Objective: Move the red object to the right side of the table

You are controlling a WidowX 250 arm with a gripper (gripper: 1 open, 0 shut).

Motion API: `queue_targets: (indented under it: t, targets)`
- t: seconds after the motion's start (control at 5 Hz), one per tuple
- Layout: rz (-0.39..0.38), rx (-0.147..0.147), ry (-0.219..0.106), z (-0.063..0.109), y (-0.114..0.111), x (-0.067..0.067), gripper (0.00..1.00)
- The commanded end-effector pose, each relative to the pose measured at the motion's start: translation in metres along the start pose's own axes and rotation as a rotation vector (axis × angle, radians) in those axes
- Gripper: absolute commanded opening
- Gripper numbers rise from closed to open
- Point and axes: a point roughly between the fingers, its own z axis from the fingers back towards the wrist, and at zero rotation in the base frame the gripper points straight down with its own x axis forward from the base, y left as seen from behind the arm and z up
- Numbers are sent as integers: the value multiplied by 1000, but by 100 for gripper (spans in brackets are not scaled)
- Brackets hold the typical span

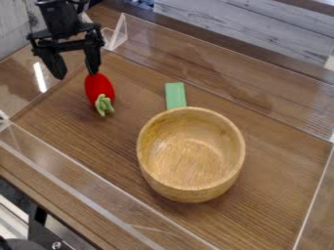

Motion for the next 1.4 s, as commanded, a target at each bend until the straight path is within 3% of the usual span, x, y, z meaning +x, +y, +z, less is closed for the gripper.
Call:
queue_targets:
  t: [0.0,0.6,1.0,1.2]
  targets:
    - [-54,8,-22,0,-8,-1,100]
    - [0,6,-69,8,-44,-21,100]
    - [35,16,-110,6,-49,-31,100]
    - [15,25,-125,17,-40,-26,100]
